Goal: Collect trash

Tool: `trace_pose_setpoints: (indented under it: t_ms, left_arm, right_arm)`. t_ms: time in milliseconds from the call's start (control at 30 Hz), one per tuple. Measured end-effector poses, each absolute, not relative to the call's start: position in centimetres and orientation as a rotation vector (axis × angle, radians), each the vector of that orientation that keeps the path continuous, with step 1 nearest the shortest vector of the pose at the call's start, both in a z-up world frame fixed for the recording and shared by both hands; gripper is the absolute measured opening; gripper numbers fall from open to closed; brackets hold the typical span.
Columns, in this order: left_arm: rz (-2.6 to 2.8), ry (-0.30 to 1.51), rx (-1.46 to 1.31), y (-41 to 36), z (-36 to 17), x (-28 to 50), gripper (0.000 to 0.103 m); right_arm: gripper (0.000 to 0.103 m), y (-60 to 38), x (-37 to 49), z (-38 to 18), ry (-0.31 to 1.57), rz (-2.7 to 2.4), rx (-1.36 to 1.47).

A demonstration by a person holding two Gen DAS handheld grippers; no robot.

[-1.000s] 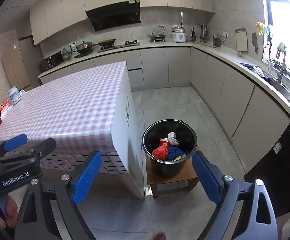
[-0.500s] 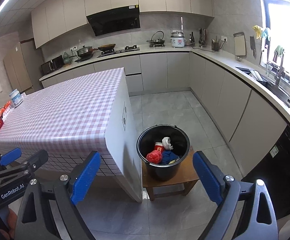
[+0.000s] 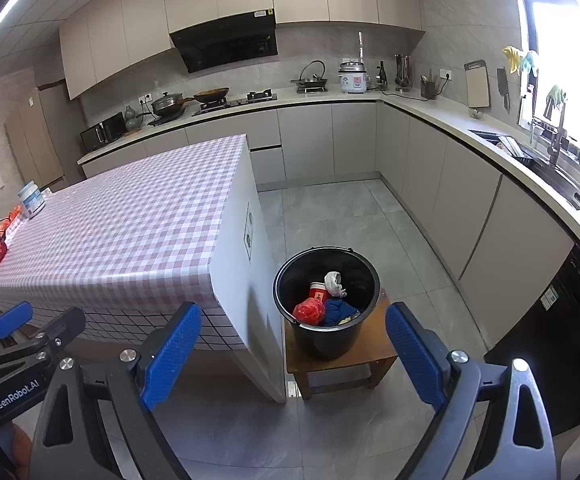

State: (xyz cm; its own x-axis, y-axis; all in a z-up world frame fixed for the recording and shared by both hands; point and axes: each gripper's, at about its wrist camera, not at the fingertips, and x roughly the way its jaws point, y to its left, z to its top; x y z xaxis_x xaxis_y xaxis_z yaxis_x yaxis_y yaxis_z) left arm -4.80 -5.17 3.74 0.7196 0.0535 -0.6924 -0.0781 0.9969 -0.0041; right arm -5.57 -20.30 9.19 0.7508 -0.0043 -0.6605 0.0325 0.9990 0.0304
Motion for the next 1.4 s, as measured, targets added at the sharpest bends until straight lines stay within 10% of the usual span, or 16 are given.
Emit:
trace_pose_setpoints:
  t_ms: [1400]
  left_arm:
    - [0.090, 0.772, -0.020, -4.6, 4.1, -5.5, 0.096]
  right_arm:
    - [0.095, -19.6, -6.1, 8.3, 0.742, -0.013, 0.036]
